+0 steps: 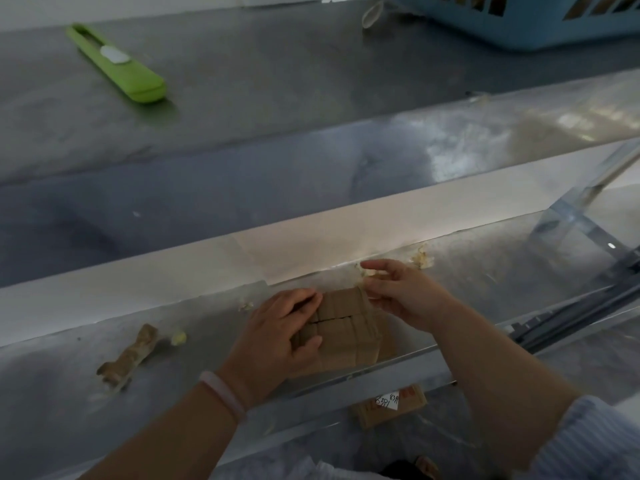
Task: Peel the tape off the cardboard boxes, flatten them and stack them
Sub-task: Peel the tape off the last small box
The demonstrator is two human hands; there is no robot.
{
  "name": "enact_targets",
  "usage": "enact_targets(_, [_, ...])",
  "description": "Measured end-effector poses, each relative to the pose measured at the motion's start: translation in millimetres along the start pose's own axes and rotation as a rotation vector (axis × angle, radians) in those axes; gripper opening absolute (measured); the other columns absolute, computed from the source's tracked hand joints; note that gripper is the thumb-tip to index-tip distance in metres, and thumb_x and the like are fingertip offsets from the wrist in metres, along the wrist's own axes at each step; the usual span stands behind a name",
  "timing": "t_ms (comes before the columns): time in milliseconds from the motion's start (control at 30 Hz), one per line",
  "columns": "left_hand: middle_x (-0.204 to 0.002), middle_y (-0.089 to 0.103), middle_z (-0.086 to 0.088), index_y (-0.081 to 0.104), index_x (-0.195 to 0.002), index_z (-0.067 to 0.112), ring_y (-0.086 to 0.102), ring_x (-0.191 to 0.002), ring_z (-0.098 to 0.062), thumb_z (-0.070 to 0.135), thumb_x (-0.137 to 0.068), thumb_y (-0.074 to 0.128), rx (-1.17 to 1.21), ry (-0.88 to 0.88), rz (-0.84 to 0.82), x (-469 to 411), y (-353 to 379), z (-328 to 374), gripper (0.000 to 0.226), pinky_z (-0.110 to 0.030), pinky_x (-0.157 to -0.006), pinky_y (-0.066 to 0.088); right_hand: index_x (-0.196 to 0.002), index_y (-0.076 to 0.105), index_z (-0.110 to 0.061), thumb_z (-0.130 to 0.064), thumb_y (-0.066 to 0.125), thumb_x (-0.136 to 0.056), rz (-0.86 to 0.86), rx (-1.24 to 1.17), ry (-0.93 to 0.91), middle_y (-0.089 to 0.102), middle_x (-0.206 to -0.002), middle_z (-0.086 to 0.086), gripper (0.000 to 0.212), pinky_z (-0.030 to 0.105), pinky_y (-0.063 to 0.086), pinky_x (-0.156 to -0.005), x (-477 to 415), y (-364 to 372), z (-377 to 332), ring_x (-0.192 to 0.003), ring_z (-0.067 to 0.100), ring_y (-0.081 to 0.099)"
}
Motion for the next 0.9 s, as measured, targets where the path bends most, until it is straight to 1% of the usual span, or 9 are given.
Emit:
enact_targets(133, [-0.133, 0.051, 0.0, 0.053, -0.134, 0.013, 0.046, -0.121, -0.015, 0.043, -0.084, 0.053, 0.004, 0.019, -0.007, -2.1, -0.3, 0.4, 0.058, -0.038, -0.102, 0.041, -0.114, 0.065, 0.001, -0.011, 0.056, -0.095, -0.089, 0.169, 0.151, 0.066, -0.083, 0.008, 0.024, 0.029, 0.055, -0.072, 0.6, 8.3, 12.7, -0.074, 0.016, 0.06])
enact_targets(200, [-0.133, 0.05, 0.0, 0.052, -0.134, 0.013, 0.046, -0.121, -0.015, 0.043, -0.085, 0.055, 0.009, 0.03, -0.015, -1.7, 0.3, -0.1, 0.058, -0.036, -0.103, 0.038, -0.113, 0.063, 0.001, -0.012, 0.057, -0.095, -0.137, 0.097, 0.237, 0.06, -0.074, 0.005, 0.023, 0.03, 0.055, -0.065, 4.2, 7.9, 21.4, -0.063, 0.014, 0.053])
enact_targets(333, [-0.134, 0.05, 0.0, 0.052, -0.134, 0.014, 0.045, -0.122, -0.014, 0.043, -0.085, 0.054, 0.004, 0.024, -0.02, -1.4, 0.5, -1.1, 0.058, -0.033, -0.104, 0.036, -0.1, 0.062, -0.004, -0.003, 0.057, -0.092, -0.139, 0.006, 0.162, 0.065, -0.07, 0.003, 0.01, 0.027, 0.054, -0.061, 4.9, 3.7, 20.1, -0.057, 0.011, 0.056])
enact_targets(500, [-0.135, 0.049, 0.002, 0.051, -0.135, 0.015, 0.044, -0.123, -0.013, 0.044, -0.086, 0.053, 0.009, 0.014, -0.024, -1.0, 0.4, -2.1, 0.057, -0.032, -0.105, 0.034, -0.09, 0.059, -0.008, 0.0, 0.07, -0.082, 0.097, 0.078, 0.001, 0.069, -0.083, 0.008, 0.016, 0.032, 0.059, -0.063, 2.4, -6.6, 15.0, -0.074, 0.017, 0.071])
enact_targets(567, [-0.135, 0.049, 0.001, 0.051, -0.135, 0.014, 0.044, -0.123, -0.014, 0.044, -0.086, 0.052, 0.007, 0.019, -0.023, -1.1, 0.4, -1.6, 0.057, -0.034, -0.105, 0.035, -0.09, 0.059, -0.008, -0.003, 0.078, -0.076, 0.275, 0.237, -0.069, 0.068, -0.086, 0.01, 0.024, 0.04, 0.061, -0.068, 4.2, -21.1, 11.5, -0.074, 0.02, 0.072])
enact_targets(633, [-0.135, 0.049, 0.001, 0.051, -0.135, 0.014, 0.045, -0.123, -0.014, 0.043, -0.086, 0.053, 0.009, 0.026, -0.017, -0.5, 0.9, -1.9, 0.057, -0.035, -0.104, 0.036, -0.091, 0.061, -0.012, -0.013, 0.083, -0.074, 0.443, 0.389, -0.111, 0.07, -0.085, 0.006, 0.028, 0.038, 0.061, -0.069, 10.8, -36.6, 5.2, -0.072, 0.018, 0.073])
enact_targets(733, [-0.136, 0.048, 0.002, 0.051, -0.135, 0.015, 0.045, -0.124, -0.014, 0.043, -0.086, 0.053, 0.025, 0.022, -0.009, -0.8, 1.1, -2.6, 0.057, -0.037, -0.103, 0.039, -0.097, 0.069, -0.02, -0.027, 0.072, -0.086, 0.531, 0.527, -0.181, 0.072, -0.09, -0.005, 0.014, 0.028, 0.06, -0.071, 21.8, -49.0, -11.2, -0.075, 0.012, 0.071])
enact_targets(833, [-0.136, 0.047, 0.004, 0.05, -0.136, 0.016, 0.043, -0.125, -0.012, 0.044, -0.085, 0.053, 0.039, 0.002, -0.006, -1.2, 0.4, -2.2, 0.058, -0.037, -0.104, 0.038, -0.117, 0.069, -0.022, -0.024, 0.057, -0.096, 0.579, 0.737, -0.243, 0.07, -0.104, -0.007, 0.024, 0.025, 0.054, -0.078, 24.5, -55.2, -27.5, -0.086, 0.014, 0.068])
enact_targets(900, [-0.136, 0.046, 0.005, 0.049, -0.136, 0.017, 0.041, -0.127, -0.011, 0.046, -0.085, 0.052, 0.029, -0.009, 0.005, -0.1, -0.6, -1.5, 0.059, -0.037, -0.106, 0.036, -0.12, 0.067, -0.024, -0.021, 0.058, -0.094, 0.604, 0.741, -0.253, 0.069, -0.104, -0.008, 0.028, 0.024, 0.052, -0.077, 25.4, -58.9, -33.3, -0.086, 0.014, 0.067])
Point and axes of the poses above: each hand's wrist, its own x-axis away from the middle knuckle, its own y-axis out of the palm, z = x × y, the point moved 7 cm from there along -x, towards the middle knuckle
